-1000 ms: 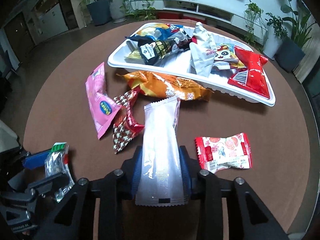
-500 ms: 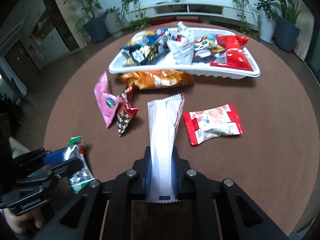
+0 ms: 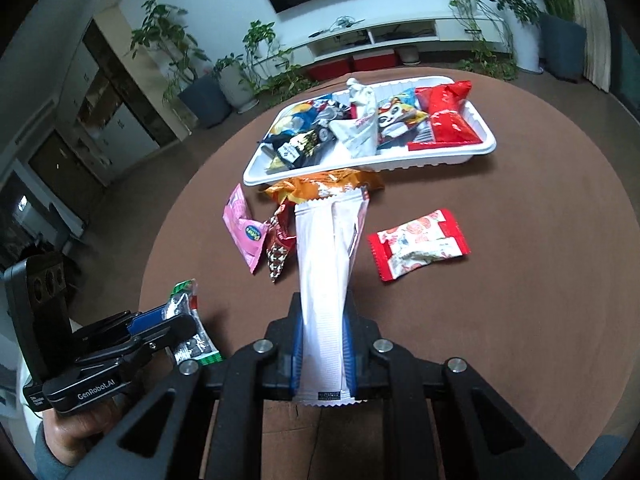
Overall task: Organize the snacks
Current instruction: 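Carry the seed packet and white strip packet into the white tray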
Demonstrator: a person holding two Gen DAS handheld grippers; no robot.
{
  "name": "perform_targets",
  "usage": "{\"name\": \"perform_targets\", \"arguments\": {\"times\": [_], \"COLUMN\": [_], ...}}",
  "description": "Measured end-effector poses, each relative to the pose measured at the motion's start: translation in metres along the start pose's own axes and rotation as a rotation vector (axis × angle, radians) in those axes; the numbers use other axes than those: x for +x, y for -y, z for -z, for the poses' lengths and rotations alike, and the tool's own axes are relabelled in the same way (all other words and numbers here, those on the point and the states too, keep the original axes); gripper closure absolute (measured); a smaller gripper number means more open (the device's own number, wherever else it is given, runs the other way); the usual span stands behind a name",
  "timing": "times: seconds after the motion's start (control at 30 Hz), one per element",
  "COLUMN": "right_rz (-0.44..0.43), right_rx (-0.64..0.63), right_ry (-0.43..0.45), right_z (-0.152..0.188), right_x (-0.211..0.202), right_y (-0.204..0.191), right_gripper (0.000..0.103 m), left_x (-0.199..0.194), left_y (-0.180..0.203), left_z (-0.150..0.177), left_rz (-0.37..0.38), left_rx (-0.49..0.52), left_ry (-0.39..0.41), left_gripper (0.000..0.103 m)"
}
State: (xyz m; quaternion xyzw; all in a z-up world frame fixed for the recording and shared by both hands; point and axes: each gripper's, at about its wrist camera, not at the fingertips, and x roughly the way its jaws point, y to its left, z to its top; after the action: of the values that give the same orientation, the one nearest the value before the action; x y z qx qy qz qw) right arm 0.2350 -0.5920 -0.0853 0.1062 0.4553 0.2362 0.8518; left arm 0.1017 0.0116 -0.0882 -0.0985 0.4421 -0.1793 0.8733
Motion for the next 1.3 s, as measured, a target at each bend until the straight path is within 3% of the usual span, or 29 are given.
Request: {"name": "perform_targets", "arguments": {"times": [0.4, 0.6, 0.87, 1.03, 1.3], "right_rz": [0.019, 0.056, 0.083, 0.058, 0.067], "right_rx": [0.094, 0.098, 0.064, 0.008, -0.052], "right_ry": [0.046, 0.101, 0.228, 0.246, 0.116], "right_z": [-0.014, -0.042, -0.116, -0.159, -0.192], "right_x": [-0.015, -0.029, -0.045, -0.028, 0.049], "right_y": [0.045, 0.067, 0.075, 0.062, 0.051], "right_gripper": [0.085, 0.085, 0.085, 0.085, 0.085], "left_x": [-0.005, -0.007, 0.007, 0.036, 0.100], "left_y": [-0.005, -0.008, 0.006, 0.026, 0.038], "left_z": [-0.017, -0.065, -0.153, -0.195, -0.213], "left_rz": [0.013, 0.011, -0.012, -0.042, -0.093], "left_rx": [-0.025, -0.023, 0.036, 0.099, 0.136], "left_ry": [0.016, 0.064, 0.116, 0.097, 0.028], "left_gripper": [0.073, 0.073, 0.073, 0.073, 0.073]}}
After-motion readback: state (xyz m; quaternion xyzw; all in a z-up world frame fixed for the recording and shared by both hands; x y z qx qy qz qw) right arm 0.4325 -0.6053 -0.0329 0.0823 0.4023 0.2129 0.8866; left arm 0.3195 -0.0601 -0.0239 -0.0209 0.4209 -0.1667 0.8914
